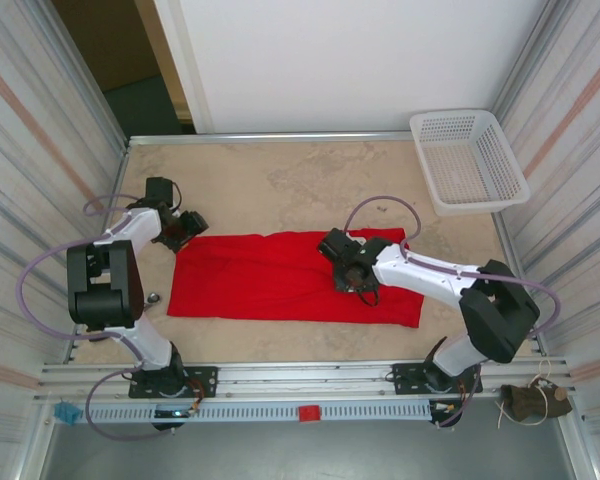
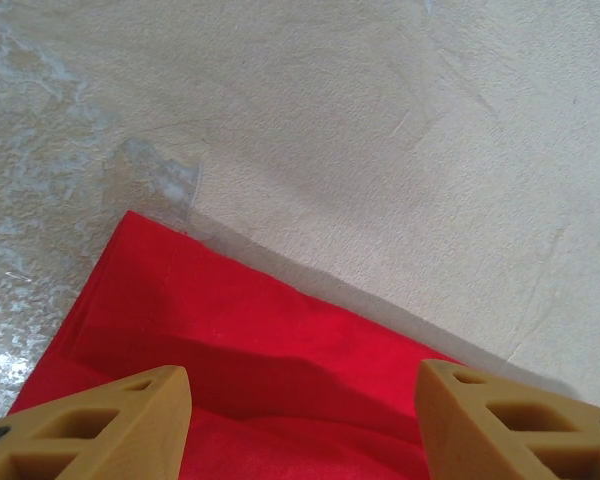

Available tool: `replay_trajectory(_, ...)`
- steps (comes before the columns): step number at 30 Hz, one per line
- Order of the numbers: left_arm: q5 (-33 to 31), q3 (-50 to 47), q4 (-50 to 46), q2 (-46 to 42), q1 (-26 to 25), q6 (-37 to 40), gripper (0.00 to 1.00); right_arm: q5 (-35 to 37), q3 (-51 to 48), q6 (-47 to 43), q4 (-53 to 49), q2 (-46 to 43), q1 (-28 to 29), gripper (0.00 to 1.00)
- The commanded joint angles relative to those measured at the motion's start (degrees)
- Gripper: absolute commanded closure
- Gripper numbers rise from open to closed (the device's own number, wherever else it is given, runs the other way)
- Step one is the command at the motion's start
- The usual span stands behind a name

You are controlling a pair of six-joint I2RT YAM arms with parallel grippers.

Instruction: Fold the inside-out t-shirt

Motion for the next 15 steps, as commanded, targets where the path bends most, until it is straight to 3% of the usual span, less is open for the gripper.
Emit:
replay_trajectory(1,-0.85,0.15,0.00,1.03,0.16,-0.40,0.39,-0.55,0.89,1.02,0.61,1.44,0.25,0.83)
replay_trajectory(3,-0.87,0.07,0.10,1.09,0.16,-0.42,0.39,-1.01,0.93,0.79,0.94,1.36,0.41,1.00)
replay_trajectory(15,-0.62,0.15,0.56,1.65,0.16,-0.61,0.40,-3.85,2.98,5.48,1.58,-0.82,8.97,1.00)
